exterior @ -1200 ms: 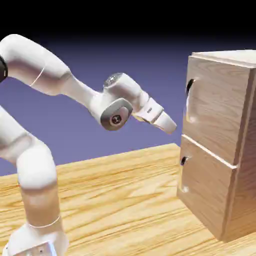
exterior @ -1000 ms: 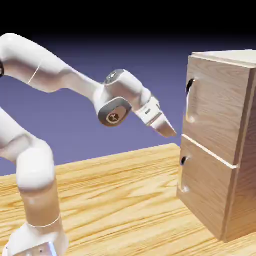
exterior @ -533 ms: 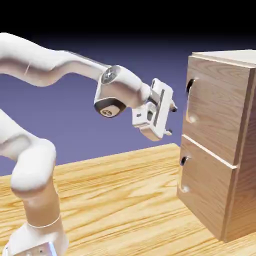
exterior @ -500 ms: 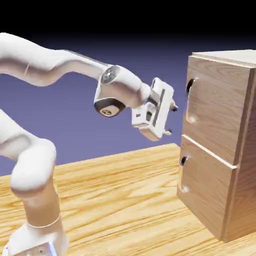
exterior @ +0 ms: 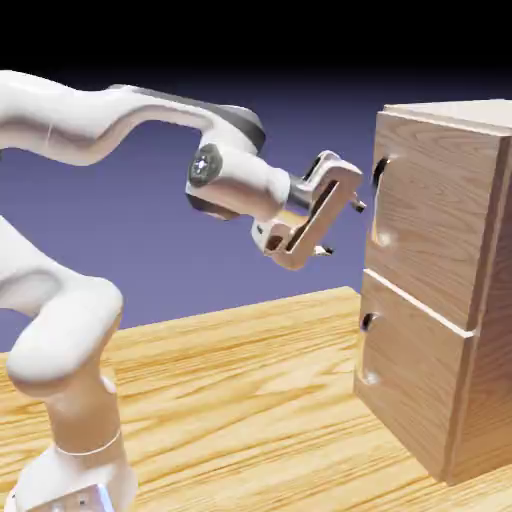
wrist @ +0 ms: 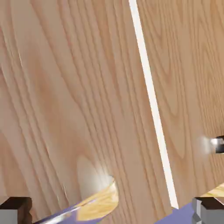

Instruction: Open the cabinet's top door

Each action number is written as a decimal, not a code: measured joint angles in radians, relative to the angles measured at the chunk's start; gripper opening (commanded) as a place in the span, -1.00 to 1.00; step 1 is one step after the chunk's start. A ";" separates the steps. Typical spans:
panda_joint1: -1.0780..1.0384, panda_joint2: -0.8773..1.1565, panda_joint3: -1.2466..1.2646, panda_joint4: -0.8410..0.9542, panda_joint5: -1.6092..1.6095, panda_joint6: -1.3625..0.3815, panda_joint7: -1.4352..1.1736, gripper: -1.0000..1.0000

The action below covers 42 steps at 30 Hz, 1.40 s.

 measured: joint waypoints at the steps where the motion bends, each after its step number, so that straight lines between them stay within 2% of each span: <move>1: -0.014 -0.004 0.014 0.004 0.043 -0.005 0.014 0.00; 28: -0.377 -0.120 0.368 0.108 1.172 -0.143 0.387 0.00; 32: -0.520 -0.028 0.472 0.225 1.207 -0.159 0.341 0.00; 33: -0.548 -0.010 0.493 0.247 1.214 -0.163 0.332 -1.00; 35: -0.548 -0.010 0.493 0.247 1.214 -0.163 0.332 -1.00; 42: -0.294 0.139 0.259 0.213 1.214 -0.165 0.111 -1.00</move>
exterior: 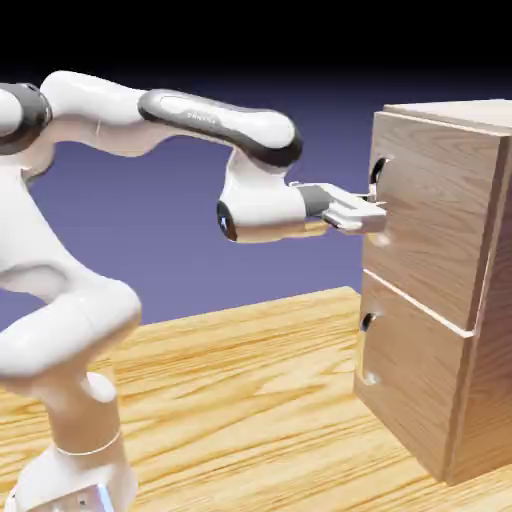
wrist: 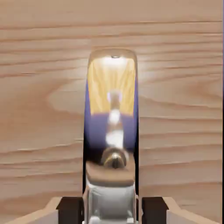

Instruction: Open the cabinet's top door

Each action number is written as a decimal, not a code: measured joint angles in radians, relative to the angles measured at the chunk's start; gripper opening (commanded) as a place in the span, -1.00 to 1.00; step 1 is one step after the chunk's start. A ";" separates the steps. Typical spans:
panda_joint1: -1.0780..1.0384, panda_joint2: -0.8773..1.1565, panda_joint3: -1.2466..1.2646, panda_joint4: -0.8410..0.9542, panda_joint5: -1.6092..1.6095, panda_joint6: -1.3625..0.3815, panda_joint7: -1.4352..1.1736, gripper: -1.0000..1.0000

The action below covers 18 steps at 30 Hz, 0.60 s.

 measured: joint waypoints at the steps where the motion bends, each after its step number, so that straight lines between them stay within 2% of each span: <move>1: 0.035 0.005 -0.036 -0.013 -0.012 -0.009 0.000 -1.00; 5: 0.163 -0.004 -0.171 -0.077 -0.121 -0.059 0.046 -1.00; 14: 0.490 0.100 -0.477 -0.044 -0.013 0.011 -0.241 -1.00; 18: 0.571 0.057 -0.574 -0.098 -0.174 -0.018 -0.135 -1.00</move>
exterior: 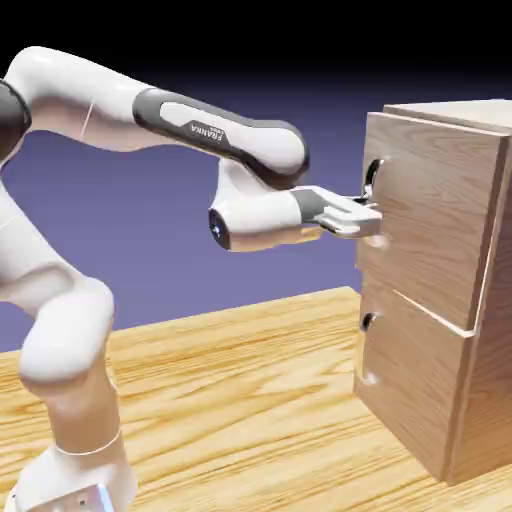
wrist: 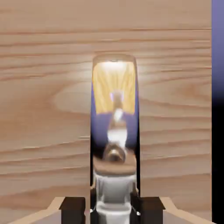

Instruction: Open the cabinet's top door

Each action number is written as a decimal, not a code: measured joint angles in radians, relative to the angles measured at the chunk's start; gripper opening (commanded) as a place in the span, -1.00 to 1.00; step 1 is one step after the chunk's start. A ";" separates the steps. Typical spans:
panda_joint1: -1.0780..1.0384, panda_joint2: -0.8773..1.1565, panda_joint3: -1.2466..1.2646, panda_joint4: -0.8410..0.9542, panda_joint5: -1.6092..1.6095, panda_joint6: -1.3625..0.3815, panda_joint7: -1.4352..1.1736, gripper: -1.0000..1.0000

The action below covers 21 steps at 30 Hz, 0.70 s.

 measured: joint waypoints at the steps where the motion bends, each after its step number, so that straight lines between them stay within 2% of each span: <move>1: 0.016 -0.012 -0.022 -0.015 -0.043 -0.010 0.029 -1.00; 12: 0.116 -0.144 -0.247 -0.156 -0.520 -0.161 0.316 -1.00; 21: 0.103 -0.209 -0.438 -0.215 -0.913 -0.375 0.494 -1.00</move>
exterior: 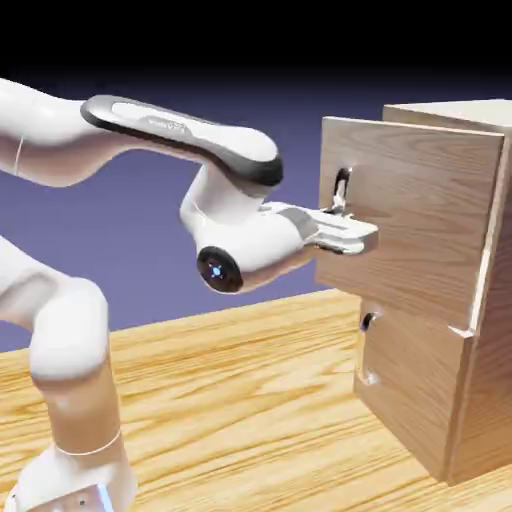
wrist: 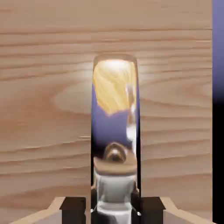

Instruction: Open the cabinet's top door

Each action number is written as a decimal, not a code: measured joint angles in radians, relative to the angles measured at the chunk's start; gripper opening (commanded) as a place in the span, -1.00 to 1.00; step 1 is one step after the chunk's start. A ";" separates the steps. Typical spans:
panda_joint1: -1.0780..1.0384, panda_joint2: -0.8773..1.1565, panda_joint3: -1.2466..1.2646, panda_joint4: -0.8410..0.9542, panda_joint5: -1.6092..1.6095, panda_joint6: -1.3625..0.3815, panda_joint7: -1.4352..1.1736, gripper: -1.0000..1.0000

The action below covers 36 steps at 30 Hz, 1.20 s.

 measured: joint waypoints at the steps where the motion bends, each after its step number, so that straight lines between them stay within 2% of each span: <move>1: -0.005 -0.001 -0.024 -0.001 -0.044 -0.032 0.016 -1.00; 8: -0.039 0.045 -0.214 0.048 -0.345 -0.306 0.090 -1.00; 17: 0.001 0.235 -0.462 0.241 -0.603 -0.698 0.089 -1.00; 28: 0.102 0.583 -0.710 0.552 -0.702 -1.176 -0.012 -1.00; 36: 0.045 0.874 -0.760 0.772 -0.686 -1.501 -0.128 -1.00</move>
